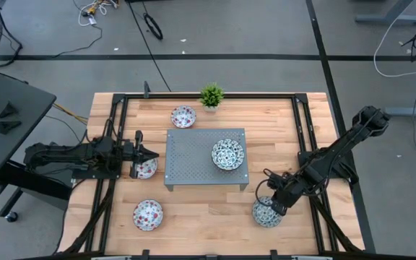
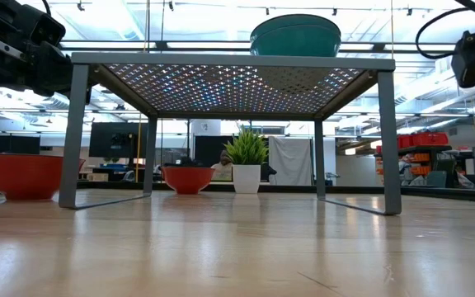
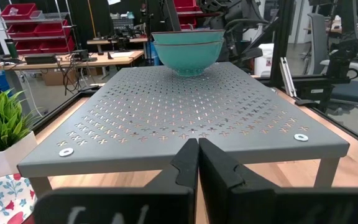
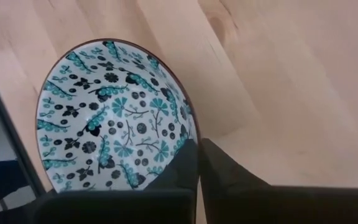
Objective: Pick & Place Mini bowls
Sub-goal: Stack the blue patterned bowl on the other blue patterned bowls on the shelf
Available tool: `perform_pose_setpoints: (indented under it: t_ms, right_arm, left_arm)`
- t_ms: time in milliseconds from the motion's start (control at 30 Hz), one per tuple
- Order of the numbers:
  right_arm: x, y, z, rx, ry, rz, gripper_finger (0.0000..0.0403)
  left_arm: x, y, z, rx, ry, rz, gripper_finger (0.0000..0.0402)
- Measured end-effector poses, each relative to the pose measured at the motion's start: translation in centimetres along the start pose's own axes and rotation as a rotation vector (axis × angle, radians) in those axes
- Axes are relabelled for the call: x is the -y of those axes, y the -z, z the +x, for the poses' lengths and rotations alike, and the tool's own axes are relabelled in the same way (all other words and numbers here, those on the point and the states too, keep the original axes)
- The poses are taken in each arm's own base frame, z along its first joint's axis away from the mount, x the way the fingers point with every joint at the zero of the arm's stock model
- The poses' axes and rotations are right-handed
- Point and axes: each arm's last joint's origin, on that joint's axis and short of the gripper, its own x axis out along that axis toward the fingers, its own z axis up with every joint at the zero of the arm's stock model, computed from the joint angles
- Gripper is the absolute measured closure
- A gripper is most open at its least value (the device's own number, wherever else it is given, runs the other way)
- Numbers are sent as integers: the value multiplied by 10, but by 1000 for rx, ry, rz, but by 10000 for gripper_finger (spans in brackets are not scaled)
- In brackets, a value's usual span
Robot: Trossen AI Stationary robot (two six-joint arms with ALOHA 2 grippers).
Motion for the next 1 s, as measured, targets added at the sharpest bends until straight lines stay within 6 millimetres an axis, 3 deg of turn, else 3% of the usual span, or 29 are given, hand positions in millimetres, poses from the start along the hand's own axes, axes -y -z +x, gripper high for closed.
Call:
perform_pose_setpoints:
  t_ms: [533,1000]
  right_arm:
    - [-4,-2,-16,29,-123,-1,403]
    - [-24,-18,-47,225,-476,23,403]
  left_arm:
    - [0,0,0,0,0,0,383]
    - [0,0,0,0,0,0,383]
